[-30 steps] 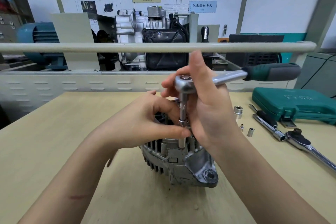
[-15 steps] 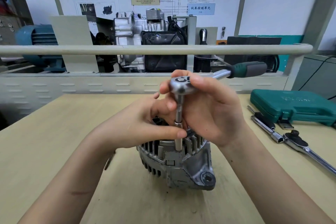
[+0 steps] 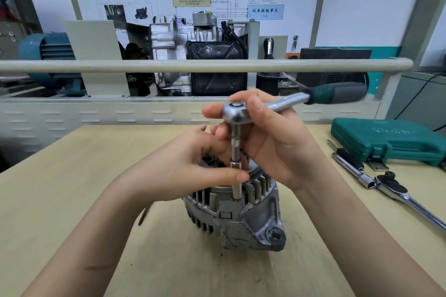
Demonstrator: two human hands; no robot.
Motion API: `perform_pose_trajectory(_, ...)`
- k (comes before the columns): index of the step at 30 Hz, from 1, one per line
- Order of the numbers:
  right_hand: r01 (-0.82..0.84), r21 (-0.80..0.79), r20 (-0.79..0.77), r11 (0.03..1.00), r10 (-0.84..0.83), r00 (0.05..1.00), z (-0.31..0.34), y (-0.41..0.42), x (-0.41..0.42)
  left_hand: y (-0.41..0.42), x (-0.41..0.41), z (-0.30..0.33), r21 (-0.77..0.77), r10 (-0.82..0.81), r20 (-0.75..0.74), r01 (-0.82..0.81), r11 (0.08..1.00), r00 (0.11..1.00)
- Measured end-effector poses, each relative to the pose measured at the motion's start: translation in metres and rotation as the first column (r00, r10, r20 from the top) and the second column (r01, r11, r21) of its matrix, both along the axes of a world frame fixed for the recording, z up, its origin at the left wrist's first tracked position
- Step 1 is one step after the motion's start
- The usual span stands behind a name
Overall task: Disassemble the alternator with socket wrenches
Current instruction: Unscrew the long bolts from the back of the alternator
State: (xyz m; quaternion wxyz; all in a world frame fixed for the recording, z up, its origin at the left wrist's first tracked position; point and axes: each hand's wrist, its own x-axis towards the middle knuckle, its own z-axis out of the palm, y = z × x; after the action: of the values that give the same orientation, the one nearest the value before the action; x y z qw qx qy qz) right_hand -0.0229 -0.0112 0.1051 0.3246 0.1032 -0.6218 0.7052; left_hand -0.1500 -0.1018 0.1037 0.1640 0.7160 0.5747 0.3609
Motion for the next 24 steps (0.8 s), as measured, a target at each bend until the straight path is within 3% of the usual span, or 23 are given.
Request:
perform_pose_trajectory(5, -0.039, -0.17, 0.059, 0.985, 0.049, 0.997, -0.003, -0.001, -0.01, -0.001, 0.0, -0.001, 0.018, -0.007, 0.004, 0.007, 1.0, 1.0)
perform_pose_trajectory(9, -0.011, -0.167, 0.071, 0.986, 0.023, 0.997, -0.004, -0.004, -0.011, -0.001, 0.005, 0.001, 0.065, 0.008, -0.03, -0.006, 0.998, 1.0)
perform_pose_trajectory(16, -0.016, -0.143, -0.131, 0.99, -0.002, 0.991, -0.005, -0.01, -0.008, -0.001, 0.01, 0.0, 0.092, 0.062, -0.024, -0.06, 0.994, 0.998)
perform_pose_trajectory(24, -0.032, -0.276, 0.049, 0.961, 0.048, 0.998, -0.004, -0.006, -0.013, -0.002, 0.005, 0.001, 0.032, 0.018, 0.046, -0.019, 0.999, 0.999)
